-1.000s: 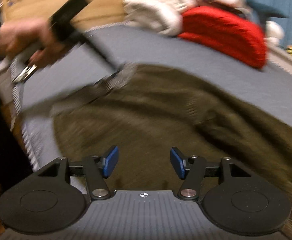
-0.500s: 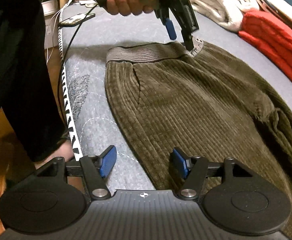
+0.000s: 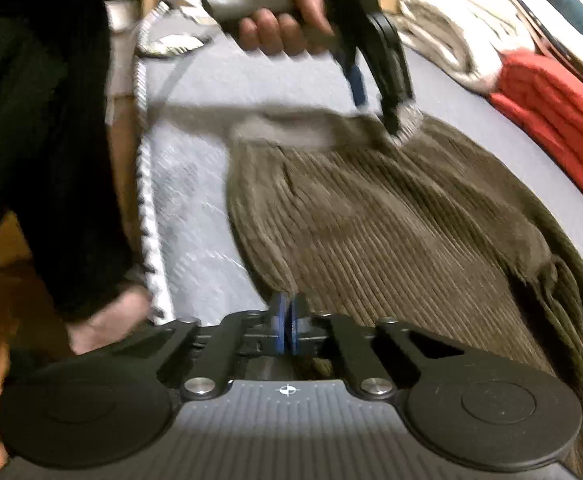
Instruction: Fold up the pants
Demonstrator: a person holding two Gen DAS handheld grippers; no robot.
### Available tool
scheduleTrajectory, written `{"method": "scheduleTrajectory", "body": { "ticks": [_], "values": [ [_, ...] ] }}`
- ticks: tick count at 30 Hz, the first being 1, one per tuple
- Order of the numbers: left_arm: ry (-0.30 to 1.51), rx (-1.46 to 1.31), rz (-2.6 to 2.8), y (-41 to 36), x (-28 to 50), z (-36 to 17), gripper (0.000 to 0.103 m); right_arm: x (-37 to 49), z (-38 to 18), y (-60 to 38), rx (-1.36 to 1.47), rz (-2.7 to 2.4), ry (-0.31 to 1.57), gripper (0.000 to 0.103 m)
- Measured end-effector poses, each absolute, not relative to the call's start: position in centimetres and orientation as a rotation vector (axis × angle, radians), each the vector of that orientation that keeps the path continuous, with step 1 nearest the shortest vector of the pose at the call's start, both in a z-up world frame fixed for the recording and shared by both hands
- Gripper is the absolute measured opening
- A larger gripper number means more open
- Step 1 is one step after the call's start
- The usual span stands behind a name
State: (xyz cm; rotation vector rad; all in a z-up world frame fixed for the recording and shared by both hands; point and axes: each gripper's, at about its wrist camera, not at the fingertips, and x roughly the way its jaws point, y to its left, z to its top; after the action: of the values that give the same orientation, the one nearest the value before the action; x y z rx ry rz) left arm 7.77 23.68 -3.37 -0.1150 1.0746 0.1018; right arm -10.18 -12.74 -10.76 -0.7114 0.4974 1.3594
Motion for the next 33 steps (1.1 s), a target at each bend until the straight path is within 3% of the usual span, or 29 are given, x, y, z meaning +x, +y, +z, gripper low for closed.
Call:
{"method": "scheduleTrajectory", "body": {
  "ticks": [5, 8, 9, 12, 13, 21, 27, 33],
  "values": [
    [1.022, -0.133, 0.114, 24.2, 8.0, -2.5, 0.073, -11.9, -9.9, -12.2, -0.757, 1.398, 0.426, 0.000],
    [0.949, -0.149, 0.127, 24.6, 8.3, -1.5, 0.073, -9.7, -8.4, -12.8, -0.624, 1.346, 0.454, 0.003],
    [0.925, -0.140, 0.137, 24.5, 8.5, -1.2, 0.073, -8.6, -7.9, -13.1, -0.573, 1.309, 0.472, 0.011],
    [0.880, -0.105, 0.157, 23.8, 9.7, -1.0, 0.070, -5.5, -6.8, -14.6, -0.421, 1.190, 0.518, 0.050],
    [0.870, -0.098, 0.161, 23.7, 10.3, -1.0, 0.068, -4.7, -6.6, -15.0, -0.385, 1.151, 0.527, 0.057],
    [0.811, -0.078, 0.191, 23.2, 15.1, -2.2, 0.068, -0.4, -6.7, -17.2, -0.251, 0.962, 0.601, 0.061],
    [0.863, -0.039, 0.144, 23.3, 18.1, -4.4, 0.081, 1.4, -6.9, -18.8, -0.217, 0.883, 0.629, 0.063],
    [0.892, -0.005, 0.095, 24.1, 19.6, -6.6, 0.088, 3.3, -6.6, -20.8, -0.170, 0.803, 0.660, 0.066]
  ]
}}
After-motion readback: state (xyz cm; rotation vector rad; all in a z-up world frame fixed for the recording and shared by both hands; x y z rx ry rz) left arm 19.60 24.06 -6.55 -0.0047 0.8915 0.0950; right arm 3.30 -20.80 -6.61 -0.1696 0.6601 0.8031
